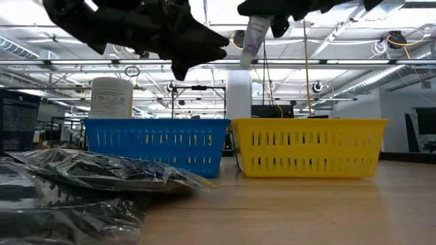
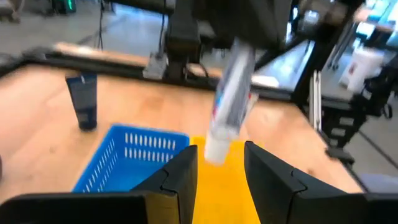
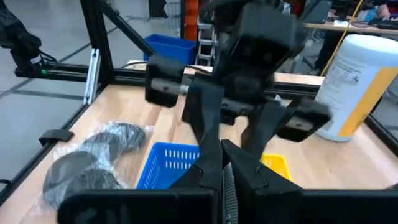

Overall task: Pick & Place Travel size toiletries
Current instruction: Put the white toothpaste into the left yellow bin

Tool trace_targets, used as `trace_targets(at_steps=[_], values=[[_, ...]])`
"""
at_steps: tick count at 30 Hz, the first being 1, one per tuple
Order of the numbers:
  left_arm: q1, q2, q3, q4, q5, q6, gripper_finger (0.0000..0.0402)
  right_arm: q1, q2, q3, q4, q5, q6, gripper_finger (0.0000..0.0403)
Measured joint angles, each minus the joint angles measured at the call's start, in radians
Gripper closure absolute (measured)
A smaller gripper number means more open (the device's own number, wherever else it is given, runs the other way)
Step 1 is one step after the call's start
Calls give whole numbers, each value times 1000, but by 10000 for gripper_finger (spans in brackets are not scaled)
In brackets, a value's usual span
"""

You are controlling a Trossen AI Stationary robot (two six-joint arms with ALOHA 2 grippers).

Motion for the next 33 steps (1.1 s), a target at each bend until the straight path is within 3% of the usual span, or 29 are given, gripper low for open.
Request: trace_targets(at_steps=[5, 12, 17, 20, 25, 33], values=[[-24, -1, 20, -16, -9, 39, 270, 0, -15, 0, 3, 2, -7, 403], [-58, 13, 21, 2, -114, 81, 268, 0, -14, 0, 11, 2, -7, 403], [-63, 46, 62, 8, -167, 88, 241, 0, -14, 0, 24, 3, -8, 403], [-62, 91, 121, -5, -157, 105, 219, 0, -14, 0, 12, 3, -8, 403], [-63, 151, 219, -180, -158, 135, 193, 0, -14, 0, 20, 3, -8, 403], [-62, 180, 275, -216, -163, 176, 188, 0, -14, 0, 4, 2, -7, 403]])
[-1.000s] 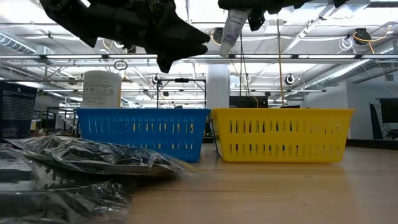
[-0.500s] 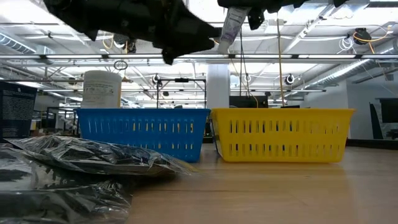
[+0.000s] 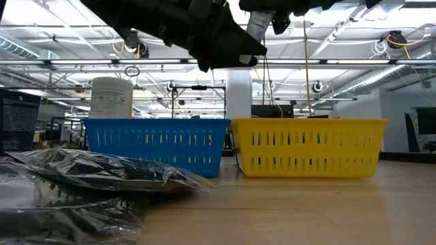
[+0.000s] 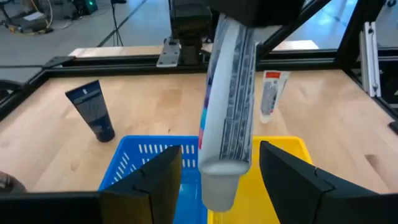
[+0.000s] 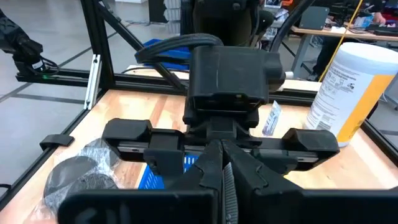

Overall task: Pick & Place Travel size toiletries
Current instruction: Put the white toothpaste into the left yellow bin

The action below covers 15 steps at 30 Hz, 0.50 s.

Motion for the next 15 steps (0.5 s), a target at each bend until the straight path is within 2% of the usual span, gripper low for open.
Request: trace_targets(at_steps=[15], values=[[0, -7, 0, -31, 0, 3, 193, 1, 0, 0, 13, -2, 0, 403]])
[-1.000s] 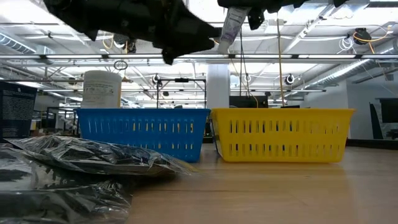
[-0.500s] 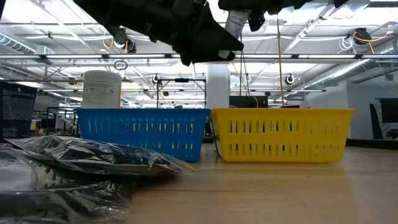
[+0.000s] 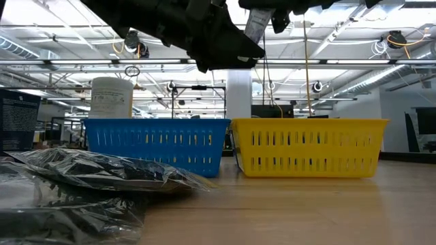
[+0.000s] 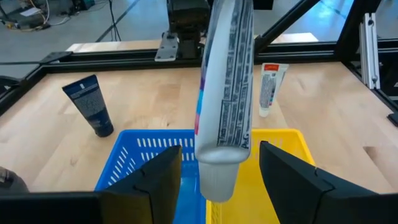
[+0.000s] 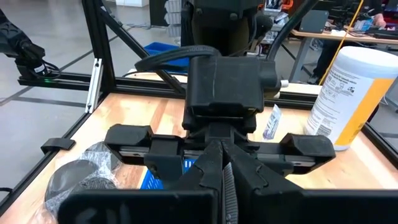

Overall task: Pick & Place Travel size toiletries
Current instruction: Put the white toothpaste into the left yellow bin

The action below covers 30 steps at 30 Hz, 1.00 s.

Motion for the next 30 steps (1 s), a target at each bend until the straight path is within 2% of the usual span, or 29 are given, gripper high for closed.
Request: trace_targets(at_steps=[4, 12, 17, 25, 30], values=[[0, 0, 0, 4, 0, 4, 230, 1, 0, 0, 0, 0, 0, 403], [20, 0, 0, 6, 4, 8, 360, 0, 0, 0, -2, 4, 0, 403], [27, 0, 0, 3, 58, 8, 360, 1, 0, 0, -3, 1, 0, 403], [23, 0, 0, 3, 45, -7, 360, 1, 0, 0, -4, 0, -1, 402], [23, 0, 0, -1, 45, -11, 360, 2, 0, 0, -1, -2, -20, 374]])
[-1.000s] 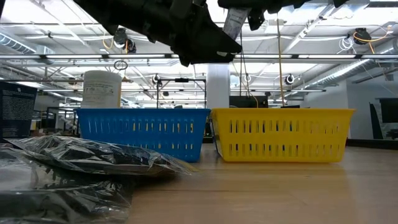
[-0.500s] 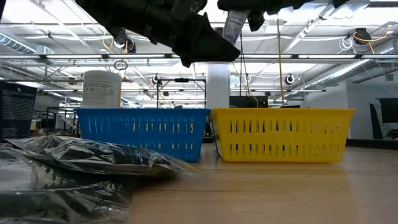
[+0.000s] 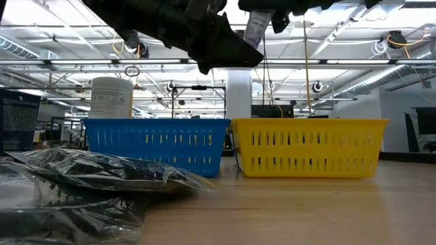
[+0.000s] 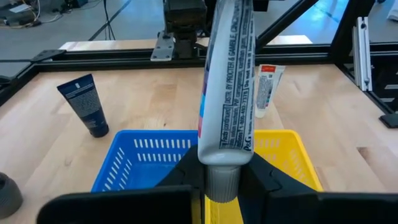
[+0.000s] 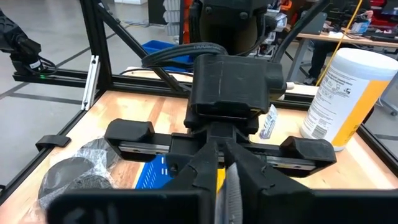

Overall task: Pick & Place Travel size toiletries
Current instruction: Put the white toothpaste into the left yellow bin

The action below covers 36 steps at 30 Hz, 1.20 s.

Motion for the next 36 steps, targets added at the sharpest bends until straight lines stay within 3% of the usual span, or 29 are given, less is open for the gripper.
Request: trace_targets(at_steps=[9, 14, 23, 30, 36], values=[[0, 0, 0, -71, -14, -28, 360, 1, 0, 0, 5, -2, -6, 280], [-3, -18, 0, -198, -56, -79, 360, 15, -3, 0, 1, -1, -6, 250], [-49, -106, 0, -474, -119, -175, 360, 75, -39, -1, -19, 1, -4, 247], [-83, -211, 0, -811, -287, -324, 360, 119, -43, -1, -47, 0, 1, 248], [-42, -229, -1, -951, -297, -414, 360, 141, -43, -24, -43, 1, 27, 252]])
